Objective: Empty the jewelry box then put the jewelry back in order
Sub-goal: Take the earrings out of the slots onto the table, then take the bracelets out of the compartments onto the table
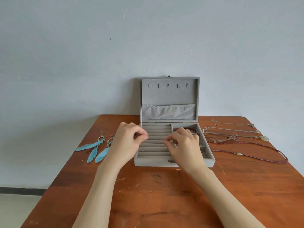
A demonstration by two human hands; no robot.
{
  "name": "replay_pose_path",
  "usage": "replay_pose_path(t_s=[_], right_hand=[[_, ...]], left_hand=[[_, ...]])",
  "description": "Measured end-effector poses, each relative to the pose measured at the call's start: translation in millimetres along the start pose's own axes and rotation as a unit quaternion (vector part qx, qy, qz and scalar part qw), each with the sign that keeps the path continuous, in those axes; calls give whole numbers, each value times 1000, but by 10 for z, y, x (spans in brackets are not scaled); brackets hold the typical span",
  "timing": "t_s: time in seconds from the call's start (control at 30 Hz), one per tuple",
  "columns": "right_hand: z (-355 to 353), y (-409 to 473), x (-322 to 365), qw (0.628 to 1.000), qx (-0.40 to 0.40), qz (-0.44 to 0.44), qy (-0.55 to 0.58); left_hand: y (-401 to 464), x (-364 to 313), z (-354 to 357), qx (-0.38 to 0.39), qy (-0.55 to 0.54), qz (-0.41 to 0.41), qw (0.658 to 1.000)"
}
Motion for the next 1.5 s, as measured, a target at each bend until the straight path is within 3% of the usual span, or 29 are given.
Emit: replay_pose_path(t_s=[0.23,0.33,0.47,0.7,1.1,1.33,1.5], right_hand=[[247,-113,571,994,64,-51,73],[354,-71,715,991,107,-54,59],[495,22,801,982,189,-21,-17],[638,91,808,964,241,66,-85],[569,-16,798,970,233,53,-40],[166,-53,519,988,150,14,44],[-156,-18,66,994,93,39,44]], left_hand=[[-405,463,-251,11,17,-94,995],[-466,533,-190,8,18,-95,995],[-456,608,-168,13,49,-78,996],[-457,641,-125,55,82,-66,993],[-473,570,-95,28,105,-42,993],[-519,409,-146,-51,52,0,997],[-389,95,-28,-27,63,66,995]])
Point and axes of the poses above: each hand's wrist, its own y-axis towards the middle knuckle, its own z-axis out of the palm, x = y × z, the point moved 5 cm from there along y, towards the middle knuckle, and after that the axes turned 2 degrees about y, right-handed, at the moved point
